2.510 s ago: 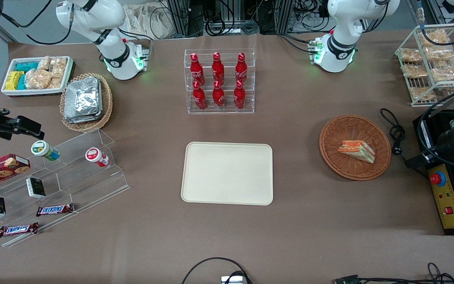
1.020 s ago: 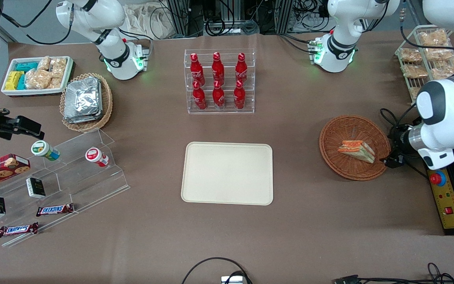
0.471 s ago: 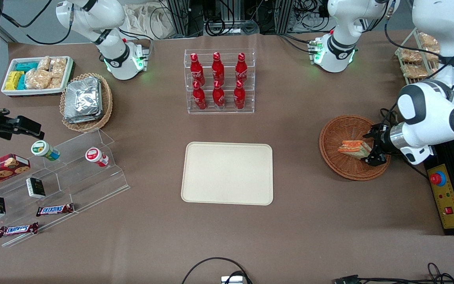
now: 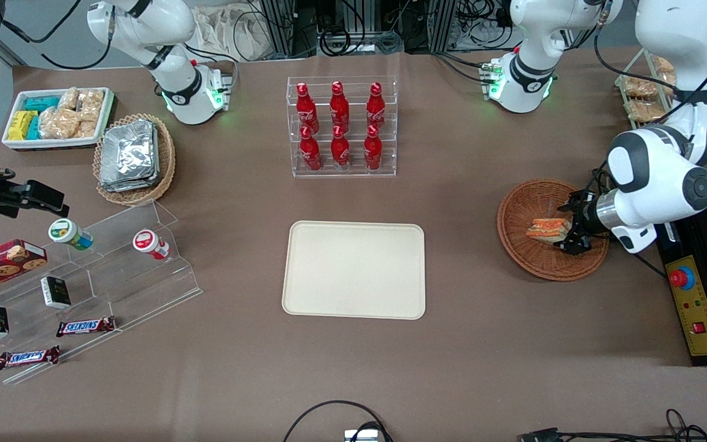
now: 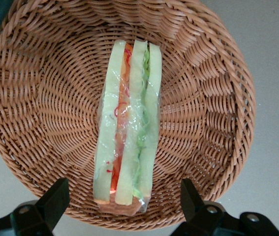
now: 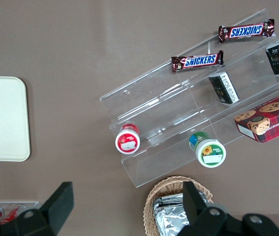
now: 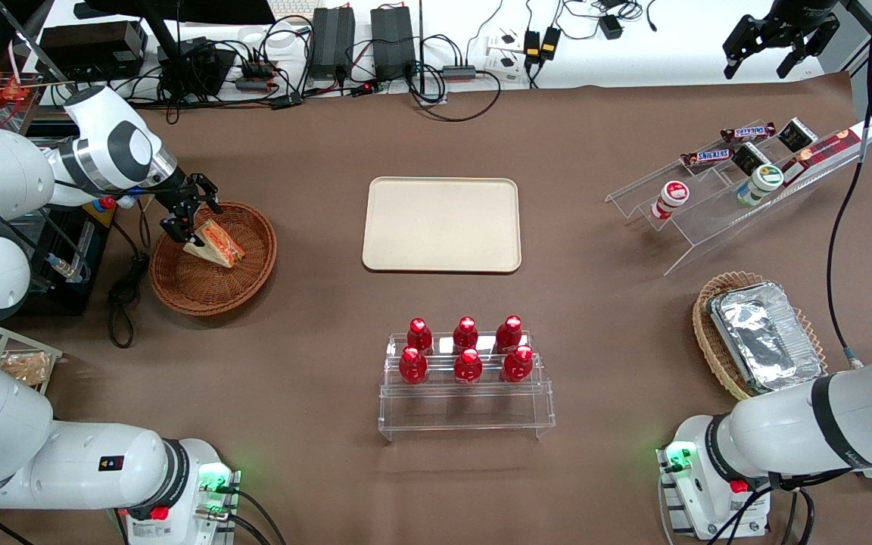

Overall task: Place sandwich from basket to tray
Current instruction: 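Lower the open left gripper over the sandwich in the basket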

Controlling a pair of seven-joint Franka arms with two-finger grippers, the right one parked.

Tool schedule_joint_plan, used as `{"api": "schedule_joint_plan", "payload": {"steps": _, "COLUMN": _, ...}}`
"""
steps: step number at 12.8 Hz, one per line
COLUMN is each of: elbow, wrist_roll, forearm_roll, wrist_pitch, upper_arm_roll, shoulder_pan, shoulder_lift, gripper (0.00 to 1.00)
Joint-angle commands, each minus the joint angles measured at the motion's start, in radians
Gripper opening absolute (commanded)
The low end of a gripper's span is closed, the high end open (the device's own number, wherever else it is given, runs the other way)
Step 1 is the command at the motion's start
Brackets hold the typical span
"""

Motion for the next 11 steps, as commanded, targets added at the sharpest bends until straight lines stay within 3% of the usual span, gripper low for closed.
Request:
{"api": "schedule_joint_plan", "payload": {"steps": 1, "elbow": -0.039, "wrist_roll": 0.026, "forearm_roll": 0.010, "wrist_pitch": 0.076, "upper_arm_roll": 0.000, "shoulder_pan": -0.005, "shoulder_lift": 0.010, "gripper": 1.00}}
{"api": "schedule_joint_plan", "payload": {"steps": 4, "elbow": -0.051, "wrist_roll": 0.037, "forearm_roll": 0.010, "wrist_pitch": 0.124, "upper_arm_roll": 0.000, "shoulder_pan": -0.005, "shoulder_lift": 0.029, "gripper": 0.99}}
{"api": "schedule_joint_plan", "payload": {"steps": 5, "elbow": -0.049, "wrist_roll": 0.039, "forearm_roll": 0.012, "wrist_pitch": 0.124, "upper_arm_roll": 0.000, "shoulder_pan": -0.005, "shoulder_lift": 0.029, "gripper": 0.82}}
{"api": "schedule_joint_plan", "payload": {"steps": 7, "elbow": -0.046, "wrist_roll": 0.047, "forearm_roll": 0.025, "wrist_pitch": 0.119, "upper_arm_roll": -0.001, "shoulder_pan": -0.007, "shoulder_lift": 0.025, "gripper": 0.00}}
{"api": "schedule_joint_plan", "payload": {"steps": 11, "elbow": -0.008, "wrist_roll": 0.044, "forearm_roll": 0.056, "wrist_pitch": 0.064, "upper_arm_roll": -0.003, "shoulder_pan": -0.005, "shoulder_lift": -0.014, "gripper": 0.00}}
